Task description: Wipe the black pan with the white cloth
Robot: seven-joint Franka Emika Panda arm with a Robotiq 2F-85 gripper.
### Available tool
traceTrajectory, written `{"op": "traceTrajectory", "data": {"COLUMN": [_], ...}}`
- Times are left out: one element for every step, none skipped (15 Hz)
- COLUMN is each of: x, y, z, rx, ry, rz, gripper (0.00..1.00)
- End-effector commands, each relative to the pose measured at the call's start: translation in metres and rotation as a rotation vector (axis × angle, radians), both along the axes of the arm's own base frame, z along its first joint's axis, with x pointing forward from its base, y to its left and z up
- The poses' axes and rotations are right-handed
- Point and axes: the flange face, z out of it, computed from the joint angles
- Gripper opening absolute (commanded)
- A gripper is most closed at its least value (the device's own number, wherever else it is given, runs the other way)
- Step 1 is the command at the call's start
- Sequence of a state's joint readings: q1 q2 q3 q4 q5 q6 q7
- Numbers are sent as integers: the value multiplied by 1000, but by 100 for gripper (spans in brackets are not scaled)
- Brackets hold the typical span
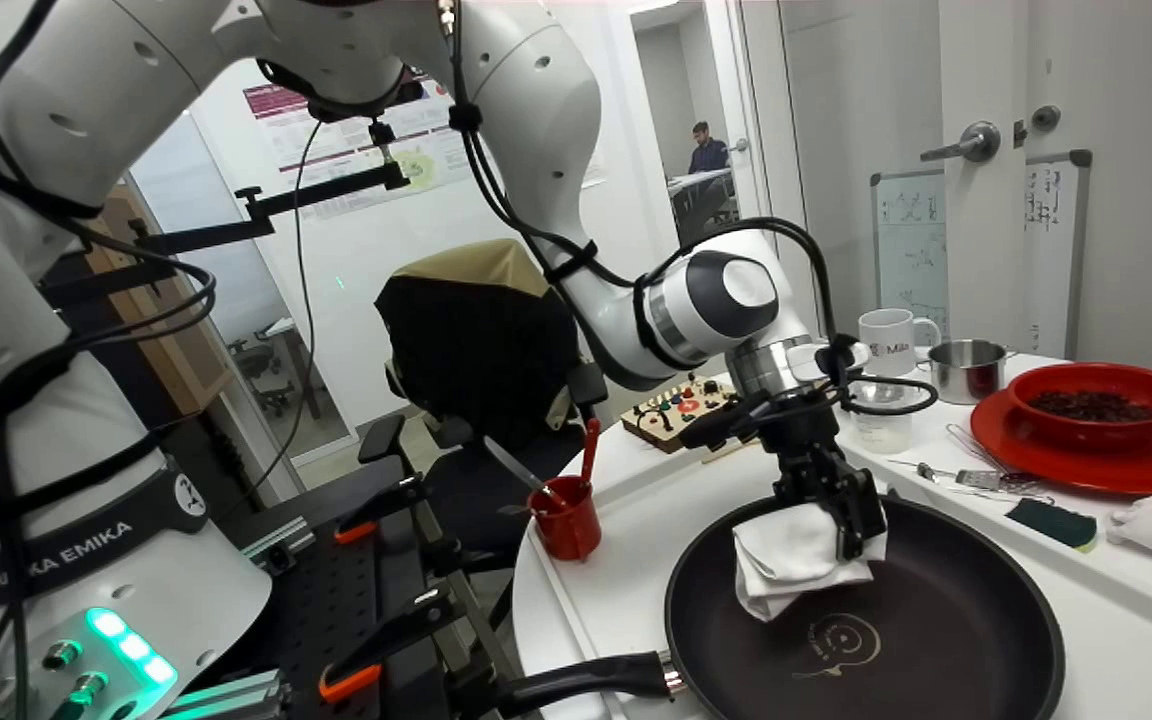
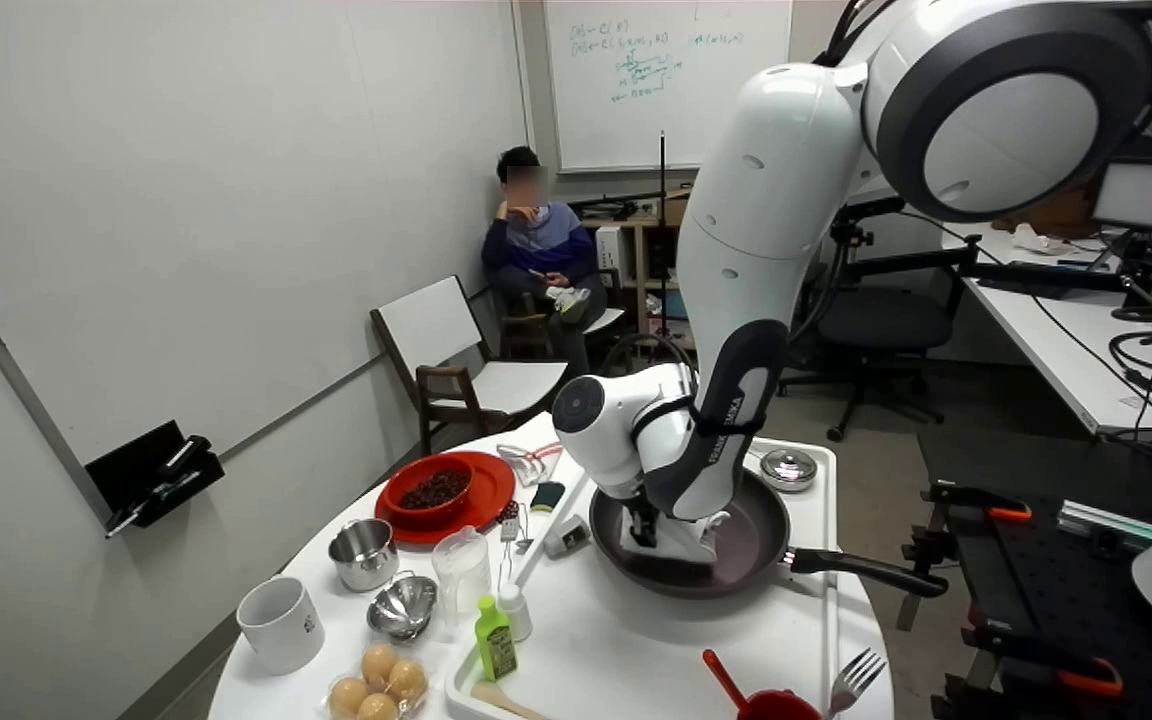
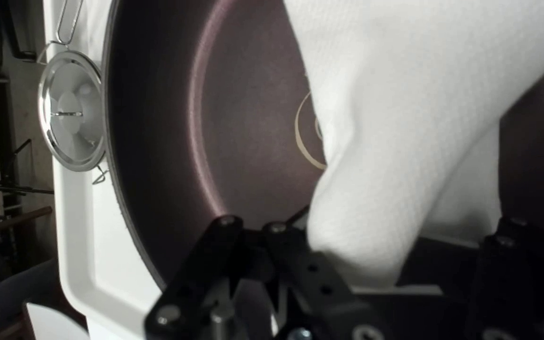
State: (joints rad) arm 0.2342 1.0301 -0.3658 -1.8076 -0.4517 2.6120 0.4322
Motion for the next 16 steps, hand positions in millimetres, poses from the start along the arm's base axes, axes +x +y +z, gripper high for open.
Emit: {"op": "traceTrajectory", "data": {"x": [9,10,10,11,11,11,11,11,11,11,10,9,8,7,6,4], "y": [-13,-17,-21,-24,-28,-31,-35,-38,-43,-47,-53,-59,-66,-72,-78,-84], "z": [-11,-14,-16,-19,-21,-23,-26,-27,-28,-30,-30,-30,-30,-29,-29,-29], "rx": [-18,-21,-23,-27,-30,-32,-34,-35,-36,-38,-41,-43,-45,-45,-47,-51], "ry": [-19,-18,-18,-17,-15,-13,-10,-8,-6,-3,0,3,6,9,11,14], "rz": [-48,-58,-70,-81,-90,-99,-111,-124,-139,-153,-168,-185,-205,-223,-240,-256], "gripper": [4,4,4,4,4,4,4,4,4,4,4,4,4,4,4,4]}}
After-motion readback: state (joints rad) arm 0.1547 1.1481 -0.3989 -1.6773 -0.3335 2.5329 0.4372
